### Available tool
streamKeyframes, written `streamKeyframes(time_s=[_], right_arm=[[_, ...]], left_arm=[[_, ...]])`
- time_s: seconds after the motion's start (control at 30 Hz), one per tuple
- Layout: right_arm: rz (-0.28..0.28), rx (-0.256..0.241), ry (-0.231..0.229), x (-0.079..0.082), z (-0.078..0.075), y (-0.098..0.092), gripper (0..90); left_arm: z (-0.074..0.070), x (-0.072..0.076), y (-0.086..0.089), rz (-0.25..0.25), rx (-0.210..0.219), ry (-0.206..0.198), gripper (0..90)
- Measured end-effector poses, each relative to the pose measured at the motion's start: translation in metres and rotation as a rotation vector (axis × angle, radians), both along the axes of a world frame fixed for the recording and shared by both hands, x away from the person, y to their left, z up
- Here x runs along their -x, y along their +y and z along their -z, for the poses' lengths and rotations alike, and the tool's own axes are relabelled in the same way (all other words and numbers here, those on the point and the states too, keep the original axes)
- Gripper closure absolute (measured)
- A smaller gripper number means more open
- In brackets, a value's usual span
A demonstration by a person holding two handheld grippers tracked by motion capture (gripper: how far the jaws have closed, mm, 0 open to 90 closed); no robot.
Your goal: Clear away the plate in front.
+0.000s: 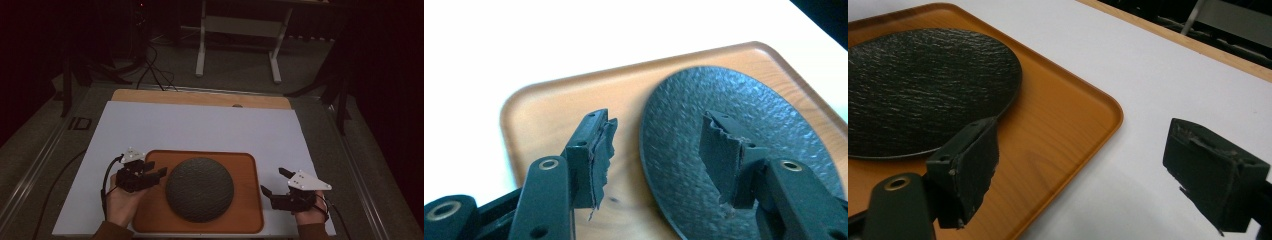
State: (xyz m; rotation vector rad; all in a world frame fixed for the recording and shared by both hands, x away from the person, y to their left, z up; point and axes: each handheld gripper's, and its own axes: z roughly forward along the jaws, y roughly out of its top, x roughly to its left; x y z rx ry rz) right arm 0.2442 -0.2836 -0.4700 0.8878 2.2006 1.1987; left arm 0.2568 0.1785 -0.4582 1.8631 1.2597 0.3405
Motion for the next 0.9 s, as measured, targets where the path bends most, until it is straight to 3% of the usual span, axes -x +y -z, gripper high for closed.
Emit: streamKeyframes(time_s=[0.07,0.1,0.13,0.3,0.43,0.57,0.67,0.73,0.9], right_arm=[[0.001,-0.003,0.0,0.0,0.0,0.0,14.5],[0.001,-0.003,0.0,0.0,0.0,0.0,14.5],[0.001,-0.003,-0.001,0.0,0.0,-0.001,14.5],[0.005,-0.01,-0.003,0.0,0.0,-0.002,14.5],[0.01,-0.019,-0.004,0.0,-0.001,-0.003,14.5],[0.015,-0.021,-0.011,0.0,-0.002,-0.004,14.5],[0.023,-0.034,-0.011,0.0,-0.002,-0.007,14.5],[0.04,-0.062,-0.017,0.001,-0.003,-0.01,13.2],[0.107,-0.141,-0.055,0.004,-0.008,-0.022,10.6]], left_arm=[[-0.005,0.0,0.01,0.02,-0.003,-0.054,45.4],[-0.005,0.0,0.01,0.02,-0.003,-0.054,45.4],[-0.01,0.002,0.02,0.014,-0.031,-0.113,45.4],[-0.02,0.009,0.045,-0.01,-0.077,-0.22,40.5],[-0.023,0.014,0.066,-0.05,-0.056,-0.275,37.2],[-0.021,0.018,0.083,-0.091,-0.061,-0.308,33.6],[-0.017,0.021,0.087,-0.091,-0.127,-0.313,29.8],[-0.011,0.022,0.09,-0.1,-0.145,-0.311,29.0],[-0.008,0.026,0.099,-0.159,-0.111,-0.327,23.0]])
